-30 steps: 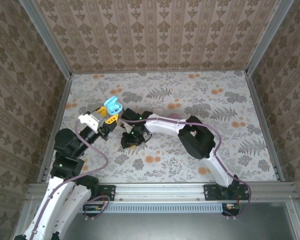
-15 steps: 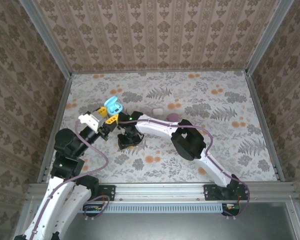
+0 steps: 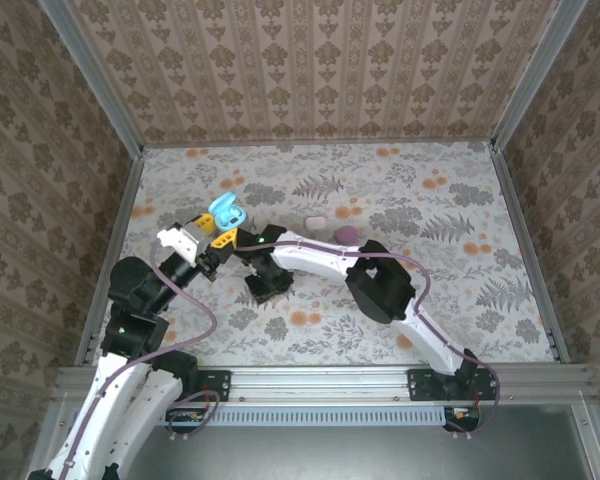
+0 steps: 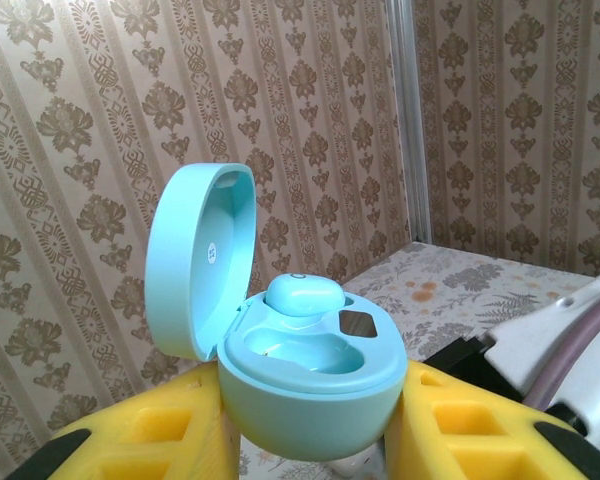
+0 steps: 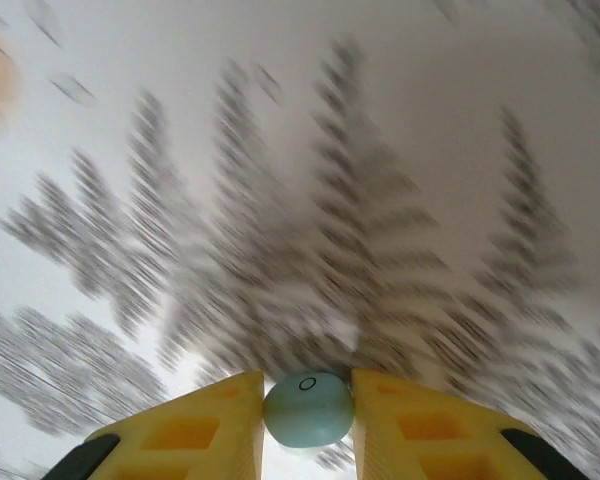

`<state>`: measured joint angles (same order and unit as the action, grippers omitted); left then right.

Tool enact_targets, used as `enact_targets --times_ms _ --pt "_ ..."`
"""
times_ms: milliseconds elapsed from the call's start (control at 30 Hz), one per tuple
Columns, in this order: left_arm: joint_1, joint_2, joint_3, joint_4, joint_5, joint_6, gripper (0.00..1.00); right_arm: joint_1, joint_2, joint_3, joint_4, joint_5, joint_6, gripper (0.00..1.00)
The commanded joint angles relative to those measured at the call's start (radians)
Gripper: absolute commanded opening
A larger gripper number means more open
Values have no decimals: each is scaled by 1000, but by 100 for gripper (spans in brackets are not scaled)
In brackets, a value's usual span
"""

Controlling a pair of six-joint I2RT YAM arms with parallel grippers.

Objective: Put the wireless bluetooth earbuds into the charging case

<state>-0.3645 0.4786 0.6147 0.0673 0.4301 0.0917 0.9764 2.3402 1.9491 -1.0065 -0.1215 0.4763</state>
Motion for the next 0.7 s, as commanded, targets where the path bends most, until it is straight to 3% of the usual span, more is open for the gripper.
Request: enact_targets --times_ms 0,233,300,400,667 --pt "7 14 18 33 38 6 37 -41 -148 -158 -63 73 -112 30" --pt "3 58 8 81 65 -16 37 -146 -329 -516 46 30 -294 32" --pt "1 71 10 93 67 -20 37 -166 -341 -552 63 -8 -339 33" --pt "-3 90 19 99 71 -18 37 -168 -312 -544 42 32 -380 33" --pt "-9 115 28 104 73 -9 37 -171 -377 -501 32 26 -164 42"
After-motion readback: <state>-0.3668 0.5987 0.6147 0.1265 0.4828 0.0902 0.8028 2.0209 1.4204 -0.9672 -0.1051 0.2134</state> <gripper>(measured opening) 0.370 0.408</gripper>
